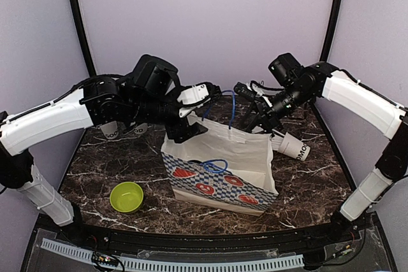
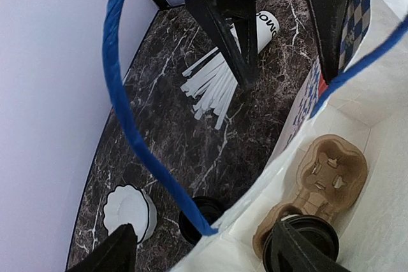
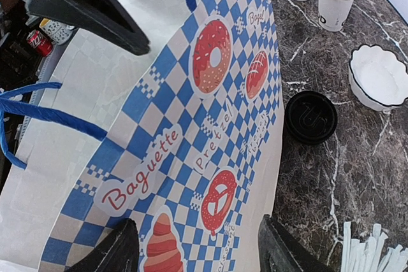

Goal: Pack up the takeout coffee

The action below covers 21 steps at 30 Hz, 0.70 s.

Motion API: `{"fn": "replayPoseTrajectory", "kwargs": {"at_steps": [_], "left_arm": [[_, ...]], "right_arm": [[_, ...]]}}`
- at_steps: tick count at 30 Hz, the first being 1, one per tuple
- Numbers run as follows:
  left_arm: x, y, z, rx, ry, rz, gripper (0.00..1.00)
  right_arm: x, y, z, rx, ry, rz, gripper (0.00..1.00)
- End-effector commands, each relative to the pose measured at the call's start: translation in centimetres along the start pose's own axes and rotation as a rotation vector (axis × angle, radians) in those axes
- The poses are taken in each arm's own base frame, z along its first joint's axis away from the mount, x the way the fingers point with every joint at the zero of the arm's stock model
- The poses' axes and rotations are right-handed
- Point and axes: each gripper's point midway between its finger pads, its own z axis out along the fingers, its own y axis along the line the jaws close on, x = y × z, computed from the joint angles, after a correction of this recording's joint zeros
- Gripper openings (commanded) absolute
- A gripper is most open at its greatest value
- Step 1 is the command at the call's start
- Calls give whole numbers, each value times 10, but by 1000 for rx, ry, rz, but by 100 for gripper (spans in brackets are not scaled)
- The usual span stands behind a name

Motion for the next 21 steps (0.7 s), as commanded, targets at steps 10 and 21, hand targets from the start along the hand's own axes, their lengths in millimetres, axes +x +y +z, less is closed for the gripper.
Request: {"fn": "replayPoseTrajectory", "kwargs": {"at_steps": [10, 21], "left_arm": [[-53, 0, -6, 317, -272, -109, 41], [-66, -8, -21, 394, -339, -168, 0]], "right_arm": [[-10, 5, -7, 25, 0, -42, 64], [-19, -7, -26, 55, -35, -22, 64]]}}
